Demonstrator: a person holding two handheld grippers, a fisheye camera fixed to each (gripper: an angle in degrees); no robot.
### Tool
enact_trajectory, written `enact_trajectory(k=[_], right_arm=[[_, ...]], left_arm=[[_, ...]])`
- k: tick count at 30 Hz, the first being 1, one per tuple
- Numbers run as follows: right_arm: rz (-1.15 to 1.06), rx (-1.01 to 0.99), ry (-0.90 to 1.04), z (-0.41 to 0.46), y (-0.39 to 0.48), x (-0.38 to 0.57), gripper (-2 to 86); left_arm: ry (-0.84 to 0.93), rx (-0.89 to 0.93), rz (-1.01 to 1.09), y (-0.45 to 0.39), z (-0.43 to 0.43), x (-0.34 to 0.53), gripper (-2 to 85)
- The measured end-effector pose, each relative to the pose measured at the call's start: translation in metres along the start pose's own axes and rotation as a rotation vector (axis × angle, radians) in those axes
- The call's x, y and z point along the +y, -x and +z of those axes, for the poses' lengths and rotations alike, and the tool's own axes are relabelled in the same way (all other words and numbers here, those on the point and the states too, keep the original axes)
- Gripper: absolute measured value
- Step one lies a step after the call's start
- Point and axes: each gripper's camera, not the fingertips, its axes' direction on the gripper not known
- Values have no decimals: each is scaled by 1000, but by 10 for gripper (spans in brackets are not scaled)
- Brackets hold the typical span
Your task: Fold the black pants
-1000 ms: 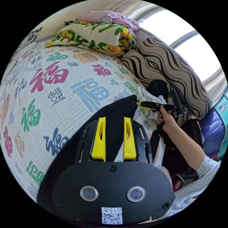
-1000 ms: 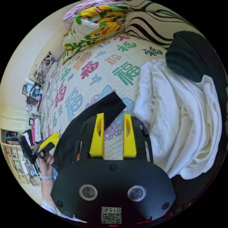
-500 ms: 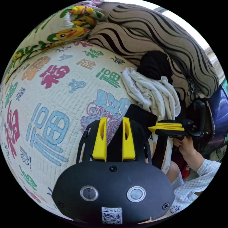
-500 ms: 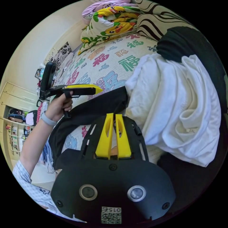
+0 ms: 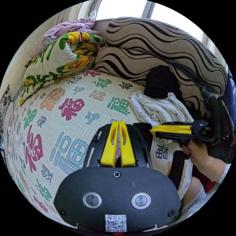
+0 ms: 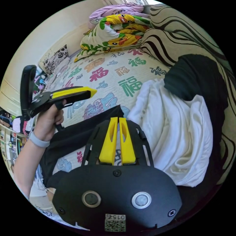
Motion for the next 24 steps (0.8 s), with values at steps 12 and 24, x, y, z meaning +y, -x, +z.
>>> enact_trajectory(k=[12,24], right_arm=[[-51,-51,70,-55,-28,137,82],[396,-350,246,-29,-96,169,92]], left_arm=[[24,52,-233,0,-204,197,89],[-116,-244,-1501,-68,-431,538,107]])
